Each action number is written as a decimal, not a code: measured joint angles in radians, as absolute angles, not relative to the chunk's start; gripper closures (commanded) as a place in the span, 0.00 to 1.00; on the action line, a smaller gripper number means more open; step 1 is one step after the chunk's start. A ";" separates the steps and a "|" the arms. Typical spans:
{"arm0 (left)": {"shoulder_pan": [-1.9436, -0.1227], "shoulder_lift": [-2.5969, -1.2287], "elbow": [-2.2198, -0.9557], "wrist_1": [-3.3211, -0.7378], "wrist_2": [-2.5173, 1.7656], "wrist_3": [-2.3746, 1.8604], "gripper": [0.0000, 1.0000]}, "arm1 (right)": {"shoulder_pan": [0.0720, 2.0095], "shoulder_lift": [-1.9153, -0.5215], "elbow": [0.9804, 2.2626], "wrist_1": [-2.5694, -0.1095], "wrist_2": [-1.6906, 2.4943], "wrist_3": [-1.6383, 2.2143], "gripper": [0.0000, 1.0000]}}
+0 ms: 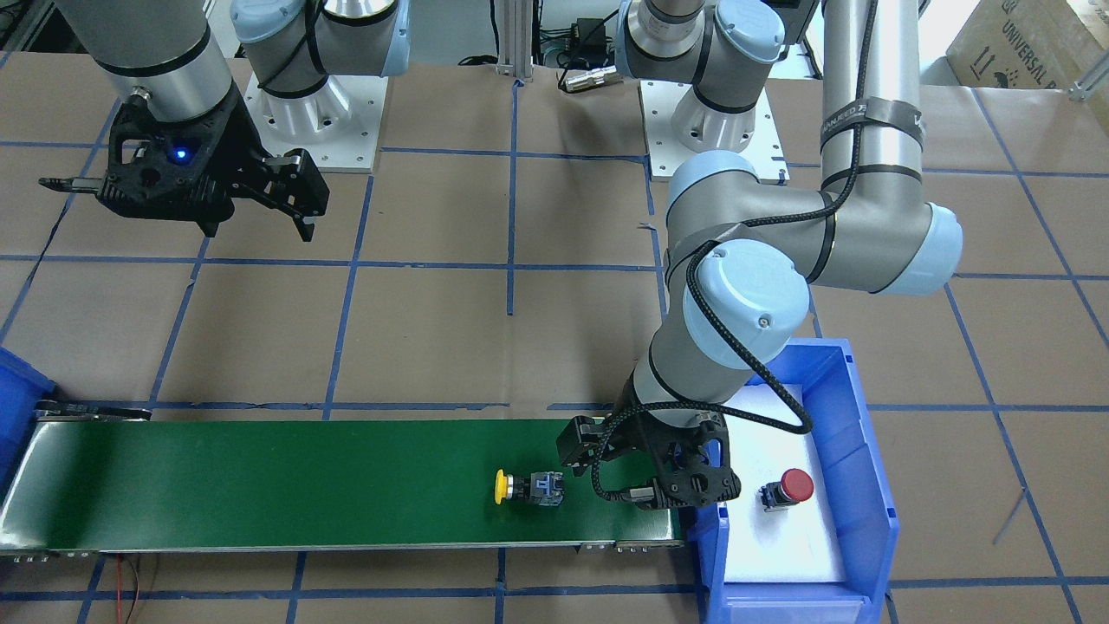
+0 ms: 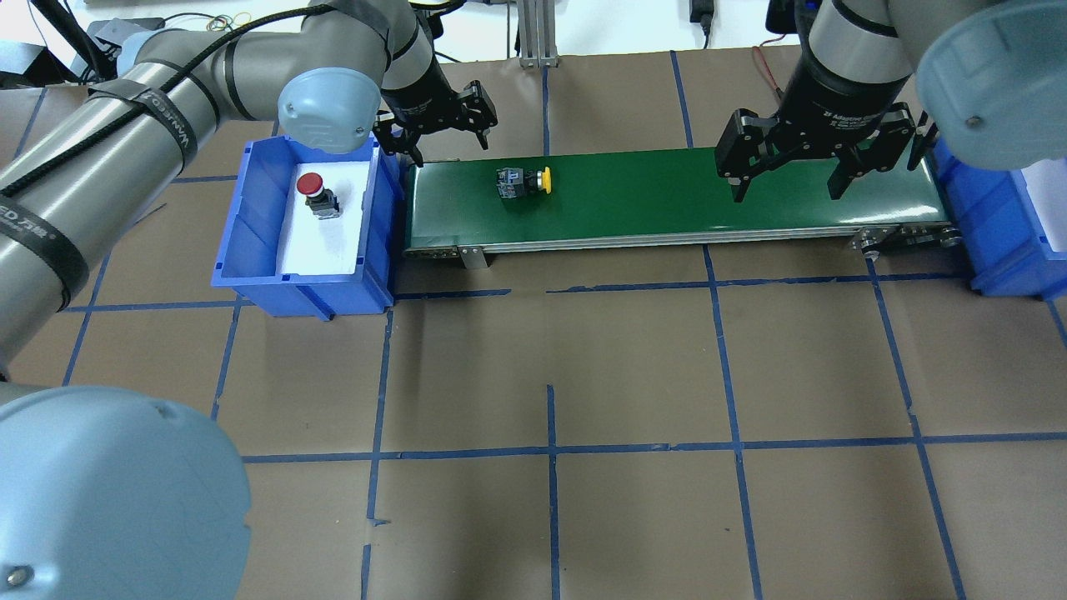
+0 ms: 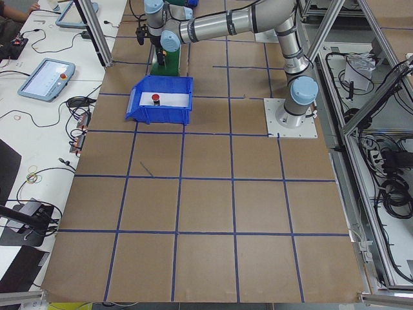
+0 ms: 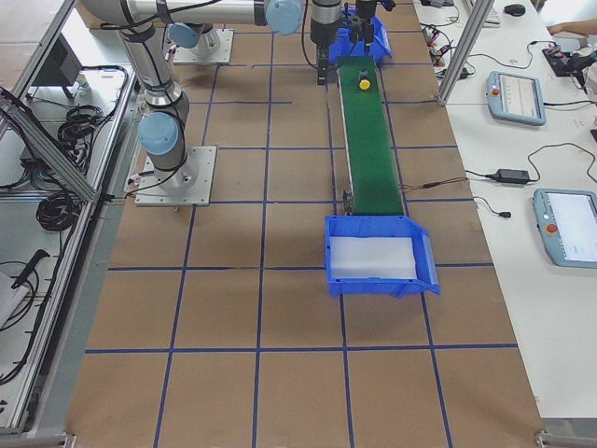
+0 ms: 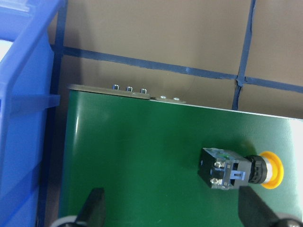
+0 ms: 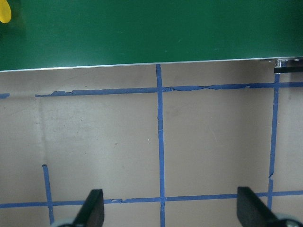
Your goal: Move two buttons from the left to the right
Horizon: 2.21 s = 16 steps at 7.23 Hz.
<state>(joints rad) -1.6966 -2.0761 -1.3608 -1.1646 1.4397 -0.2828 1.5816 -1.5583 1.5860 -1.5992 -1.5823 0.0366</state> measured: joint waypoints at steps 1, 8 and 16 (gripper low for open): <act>-1.694 -2.055 -1.357 -1.183 1.448 -0.265 0.00 | 1.582 -1.558 1.587 -1.601 -1.581 0.036 0.00; -1.520 -1.782 -1.402 -1.474 1.572 0.024 0.00 | 1.572 -1.557 1.586 -1.602 -1.576 -0.001 0.00; -1.480 -1.669 -1.504 -1.515 1.638 0.057 0.00 | 1.571 -1.557 1.591 -1.609 -1.573 -0.026 0.00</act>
<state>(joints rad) -1.4795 -1.6691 -1.5038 -1.5150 1.6385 0.0569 1.5713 -1.5570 1.5907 -1.6085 -1.5726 -0.0260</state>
